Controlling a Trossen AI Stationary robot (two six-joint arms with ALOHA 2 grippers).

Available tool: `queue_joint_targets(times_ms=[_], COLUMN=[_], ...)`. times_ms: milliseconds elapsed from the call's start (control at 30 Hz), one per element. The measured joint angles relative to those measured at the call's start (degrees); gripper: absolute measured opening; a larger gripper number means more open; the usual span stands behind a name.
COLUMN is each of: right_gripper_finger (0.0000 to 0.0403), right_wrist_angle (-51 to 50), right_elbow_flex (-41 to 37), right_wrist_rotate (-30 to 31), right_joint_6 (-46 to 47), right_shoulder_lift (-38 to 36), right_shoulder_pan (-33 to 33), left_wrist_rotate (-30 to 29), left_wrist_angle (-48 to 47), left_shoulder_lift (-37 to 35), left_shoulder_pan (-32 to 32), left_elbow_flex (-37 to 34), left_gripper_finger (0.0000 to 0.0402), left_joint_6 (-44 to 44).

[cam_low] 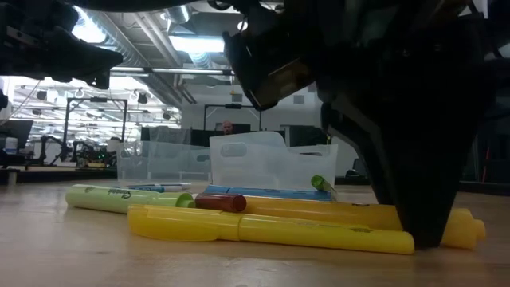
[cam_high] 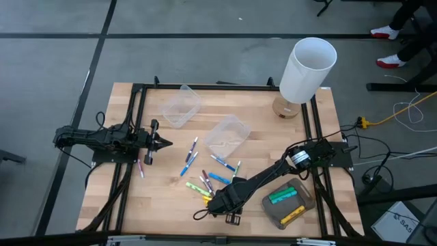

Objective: Pick & Place Markers
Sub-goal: Put the yellow highlighter into the black bin

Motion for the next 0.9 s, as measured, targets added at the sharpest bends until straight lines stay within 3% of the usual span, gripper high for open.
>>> queue_joint_targets(times_ms=[333,600,900], right_gripper_finger=[0.0129,0.0060,0.0060], right_wrist_angle=[0.0,-0.3,-0.2], right_elbow_flex=[0.0,0.0,0.0], right_wrist_rotate=[0.0,0.2,0.0], right_joint_6=[-0.1,-0.5,-0.1], right_shoulder_lift=[0.0,0.0,0.0], right_shoulder_pan=[0.0,0.0,0.0], left_wrist_rotate=[0.0,0.0,0.0], left_wrist_angle=[0.0,0.0,0.0], left_shoulder_lift=[0.0,0.0,0.0], left_shoulder_pan=[0.0,0.0,0.0], left_elbow_flex=[0.0,0.0,0.0], left_gripper_finger=[0.0004,0.0004,0.0004], left_joint_6=[0.0,0.0,0.0])
